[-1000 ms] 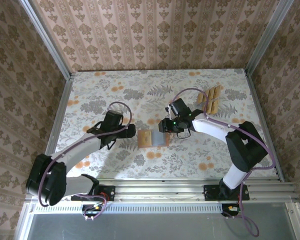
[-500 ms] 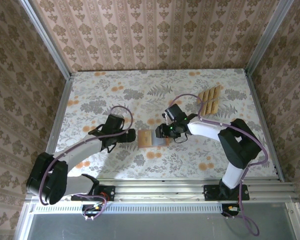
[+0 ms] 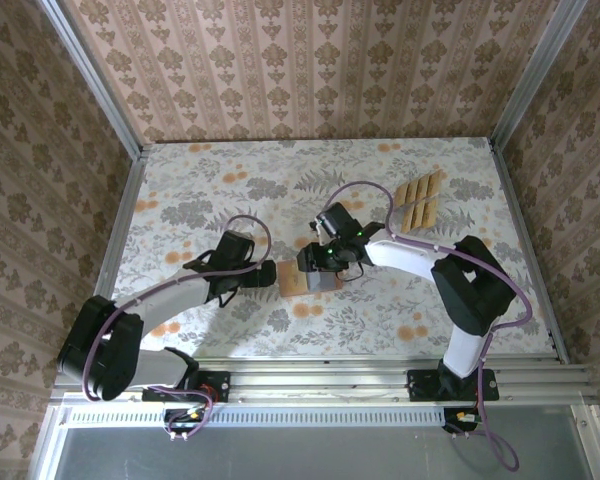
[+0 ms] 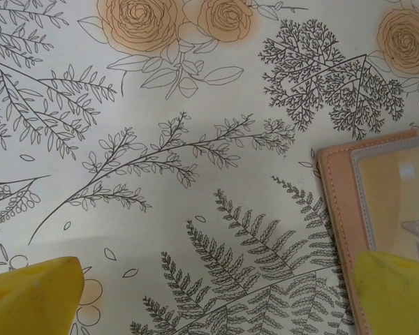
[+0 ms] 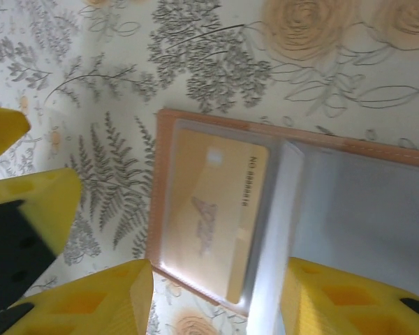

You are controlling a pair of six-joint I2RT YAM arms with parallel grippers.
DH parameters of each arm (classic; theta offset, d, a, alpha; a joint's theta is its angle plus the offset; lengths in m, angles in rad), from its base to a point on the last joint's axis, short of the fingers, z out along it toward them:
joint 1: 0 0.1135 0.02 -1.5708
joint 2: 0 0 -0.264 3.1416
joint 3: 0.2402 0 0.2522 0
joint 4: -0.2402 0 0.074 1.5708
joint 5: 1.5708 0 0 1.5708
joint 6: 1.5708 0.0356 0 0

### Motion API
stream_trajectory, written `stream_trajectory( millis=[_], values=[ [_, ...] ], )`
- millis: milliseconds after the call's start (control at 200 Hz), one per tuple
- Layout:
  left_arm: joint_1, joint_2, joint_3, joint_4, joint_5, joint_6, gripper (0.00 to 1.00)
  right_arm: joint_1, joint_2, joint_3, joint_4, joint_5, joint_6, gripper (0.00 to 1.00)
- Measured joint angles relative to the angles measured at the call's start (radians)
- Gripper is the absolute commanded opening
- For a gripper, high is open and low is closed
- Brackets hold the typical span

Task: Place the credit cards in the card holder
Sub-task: Flip over the card slot in the card holder.

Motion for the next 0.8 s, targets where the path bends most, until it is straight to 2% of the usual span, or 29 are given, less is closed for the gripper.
stream_trajectory(
  millis=[230, 510, 800],
  values=[
    [0.007, -0.004, -0.006, 0.006, -0.01, -0.022, 1.0, 0.047, 0.066, 0.061, 0.0, 0.0, 0.026, 0.52],
    [0.075, -0.105, -0.051, -0.014, -0.035, -0.041, 1.0, 0.112, 0.183, 0.099, 0.028, -0.001, 0.072, 0.52],
    [0.086, -0.135, -0.056, -0.029, -0.033, -0.04, 1.0, 0.115, 0.183, 0.103, 0.053, -0.006, 0.096, 0.53]
  ],
)
